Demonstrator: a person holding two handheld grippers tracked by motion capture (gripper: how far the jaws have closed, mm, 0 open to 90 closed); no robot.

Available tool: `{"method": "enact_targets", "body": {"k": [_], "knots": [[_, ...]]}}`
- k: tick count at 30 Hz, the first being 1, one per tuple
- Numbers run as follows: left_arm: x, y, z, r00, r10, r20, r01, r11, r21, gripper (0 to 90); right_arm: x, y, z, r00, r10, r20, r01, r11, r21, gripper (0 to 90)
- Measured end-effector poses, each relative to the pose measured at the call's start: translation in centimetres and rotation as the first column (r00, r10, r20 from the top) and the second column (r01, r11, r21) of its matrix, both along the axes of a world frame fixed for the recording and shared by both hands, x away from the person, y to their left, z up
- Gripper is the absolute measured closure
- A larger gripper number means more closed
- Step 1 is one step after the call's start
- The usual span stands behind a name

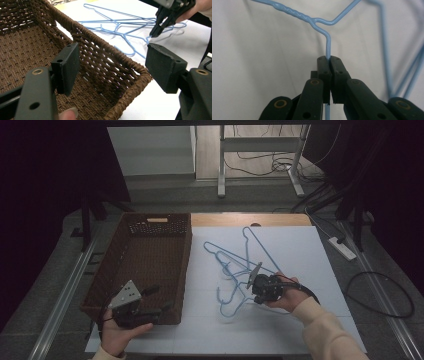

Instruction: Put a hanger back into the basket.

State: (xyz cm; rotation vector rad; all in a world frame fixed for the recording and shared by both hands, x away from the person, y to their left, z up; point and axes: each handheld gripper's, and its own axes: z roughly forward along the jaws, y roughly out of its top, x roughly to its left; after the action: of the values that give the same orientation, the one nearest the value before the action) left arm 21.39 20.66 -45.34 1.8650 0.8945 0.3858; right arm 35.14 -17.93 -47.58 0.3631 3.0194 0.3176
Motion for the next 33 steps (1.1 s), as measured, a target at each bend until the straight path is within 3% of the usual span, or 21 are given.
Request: {"method": "enact_targets", "body": {"k": [5, 9, 10, 11, 12, 14, 17, 20, 27, 33], "knots": [[0.0, -0.1, 0.0, 1.0000, 0.000, 0.002, 0.000, 1.0000, 0.001, 28.7, 0.4, -0.9, 1.6, 0.9969, -0.070, 0.036, 0.067, 0.995, 0.081, 87.9], [0.0, 0.0, 0.1, 1.0000, 0.002, 0.005, -0.002, 1.0000, 0.000, 28.7, 0.9, -1.7, 3.2, 0.9880, -0.150, 0.035, 0.141, 0.972, 0.186, 88.0], [0.0, 0.0, 0.1, 1.0000, 0.002, 0.005, -0.002, 1.0000, 0.000, 28.8, 0.9, -1.7, 3.2, 0.9880, -0.150, 0.035, 0.141, 0.972, 0.186, 88.0], [0.0, 0.0, 0.2, 1.0000, 0.003, 0.007, -0.003, 1.0000, -0.001, 28.8, 1.0, -1.9, 3.6, 0.9856, -0.166, 0.033, 0.155, 0.965, 0.209, 88.0], [-0.1, 0.0, 0.2, 1.0000, 0.003, 0.008, -0.003, 1.0000, -0.002, 28.8, 1.1, -2.4, 4.5, 0.9789, -0.203, 0.023, 0.190, 0.946, 0.262, 88.0], [-0.1, 0.0, 0.2, 1.0000, 0.003, 0.009, -0.003, 1.0000, -0.002, 28.8, 1.2, -2.5, 4.6, 0.9773, -0.210, 0.023, 0.196, 0.941, 0.274, 88.0], [-0.1, 0.0, 0.2, 1.0000, 0.003, 0.009, -0.003, 1.0000, -0.002, 28.8, 1.3, -2.9, 5.3, 0.9721, -0.234, 0.001, 0.222, 0.923, 0.314, 88.0], [0.0, 0.0, 0.2, 1.0000, 0.003, 0.008, -0.003, 1.0000, -0.002, 28.8, 1.3, -2.9, 5.1, 0.9729, -0.231, 0.001, 0.219, 0.925, 0.311, 88.0], [0.0, 0.0, 0.2, 1.0000, 0.004, 0.008, -0.004, 1.0000, -0.001, 28.8, 1.2, -1.9, 4.2, 0.9794, -0.201, -0.014, 0.197, 0.941, 0.275, 87.9], [-0.1, 0.0, 0.2, 1.0000, 0.004, 0.008, -0.004, 1.0000, 0.000, 28.8, 0.8, -1.2, 2.9, 0.9868, -0.159, -0.029, 0.162, 0.962, 0.220, 87.9]]}}
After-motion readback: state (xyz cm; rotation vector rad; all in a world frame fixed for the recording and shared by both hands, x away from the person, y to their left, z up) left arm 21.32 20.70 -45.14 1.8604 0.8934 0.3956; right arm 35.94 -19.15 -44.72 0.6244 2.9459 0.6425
